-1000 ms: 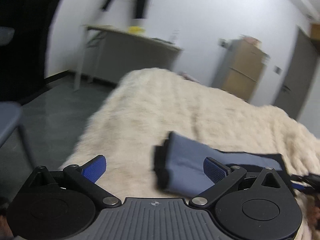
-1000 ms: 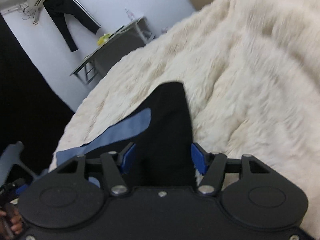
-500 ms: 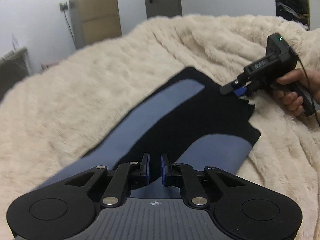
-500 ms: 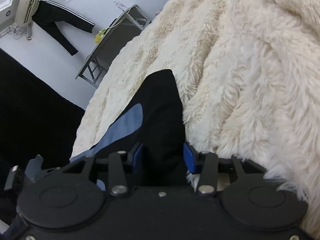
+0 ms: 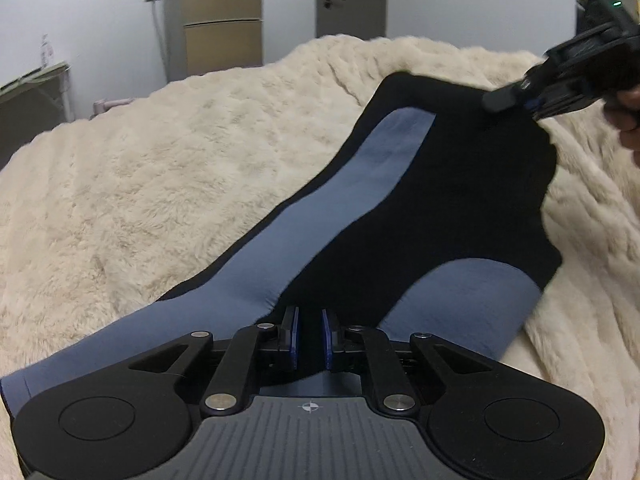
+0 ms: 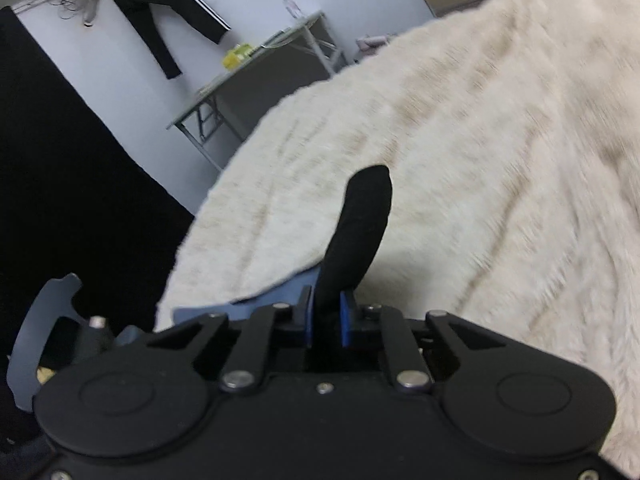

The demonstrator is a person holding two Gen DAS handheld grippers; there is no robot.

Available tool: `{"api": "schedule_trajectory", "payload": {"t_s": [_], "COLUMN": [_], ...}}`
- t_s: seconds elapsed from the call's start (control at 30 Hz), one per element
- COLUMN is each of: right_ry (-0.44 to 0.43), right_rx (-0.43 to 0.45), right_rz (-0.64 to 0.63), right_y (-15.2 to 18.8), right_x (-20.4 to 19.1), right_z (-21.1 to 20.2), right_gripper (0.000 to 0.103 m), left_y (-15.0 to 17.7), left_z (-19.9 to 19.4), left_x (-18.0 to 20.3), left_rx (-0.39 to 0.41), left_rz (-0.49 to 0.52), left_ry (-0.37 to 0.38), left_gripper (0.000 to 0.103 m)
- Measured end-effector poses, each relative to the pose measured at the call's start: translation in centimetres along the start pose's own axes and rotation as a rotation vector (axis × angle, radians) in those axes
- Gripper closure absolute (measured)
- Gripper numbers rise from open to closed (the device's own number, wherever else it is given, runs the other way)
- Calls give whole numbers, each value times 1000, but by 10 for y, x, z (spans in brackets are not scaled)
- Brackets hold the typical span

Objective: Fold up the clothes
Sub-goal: 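Grasp the black garment with the left tool while the right tool pinches the black strap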

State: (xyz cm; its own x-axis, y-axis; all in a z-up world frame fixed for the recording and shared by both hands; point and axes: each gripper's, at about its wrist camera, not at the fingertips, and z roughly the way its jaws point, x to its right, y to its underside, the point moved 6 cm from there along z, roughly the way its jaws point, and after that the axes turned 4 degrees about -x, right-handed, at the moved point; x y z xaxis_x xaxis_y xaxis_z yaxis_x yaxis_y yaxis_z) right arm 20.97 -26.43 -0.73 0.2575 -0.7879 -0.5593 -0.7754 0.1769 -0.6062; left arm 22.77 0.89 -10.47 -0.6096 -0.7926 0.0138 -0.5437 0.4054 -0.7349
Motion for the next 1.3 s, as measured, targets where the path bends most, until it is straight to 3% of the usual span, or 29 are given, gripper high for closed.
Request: {"api": "schedule_trajectory", "payload": {"t_s": [0.1,0.23,0.37,0.47,0.53,0.6,0.67,0.7,0.73,0.8,0.87,1.0,1.13,1.27,1.3], "right_ry": [-34,-91,-173,-246,-266,-262,-222,-192,-158,-26,86,277,351,475,470], "right_rx": [9,20,21,-7,-40,-54,-28,-24,-24,-24,-27,-67,-108,-165,-210], "right_rz": [-45,-114,-183,-228,-234,-244,-266,-290,-318,-428,-529,-786,-975,-1051,-1016], "right_y": [-7,-14,-18,-17,-12,-9,-12,-12,-11,-4,9,64,117,135,135], "right_x": [-40,-97,-155,-196,-211,-216,-207,-200,-191,-164,-148,-143,-162,-156,-150], "right_z": [-3,-4,12,42,63,75,71,68,64,52,44,48,85,135,144], "right_gripper": [97,101,103,103,103,100,86,72,58,44,41,33,28,31,41], "left_y": [-2,-6,4,33,53,78,104,114,121,116,110,109,109,109,108], "left_z": [6,1,-23,-79,-107,-131,-148,-151,-151,-147,-149,-151,-158,-165,-166], "left_x": [1,-6,-15,-47,-64,-79,-88,-88,-87,-83,-78,-72,-69,-64,-63], "left_rx": [2,17,32,107,161,213,255,266,261,250,267,281,313,341,343], "left_rz": [-36,-124,-138,-311,-433,-546,-618,-633,-638,-596,-558,-545,-523,-502,-498], "left_ry": [-15,-81,-105,-164,-176,-186,-207,-215,-214,-215,-229,-216,-239,-257,-261], "left_gripper": [90,64,63,60,50,48,46,46,46,42,36,36,29,27,27]}}
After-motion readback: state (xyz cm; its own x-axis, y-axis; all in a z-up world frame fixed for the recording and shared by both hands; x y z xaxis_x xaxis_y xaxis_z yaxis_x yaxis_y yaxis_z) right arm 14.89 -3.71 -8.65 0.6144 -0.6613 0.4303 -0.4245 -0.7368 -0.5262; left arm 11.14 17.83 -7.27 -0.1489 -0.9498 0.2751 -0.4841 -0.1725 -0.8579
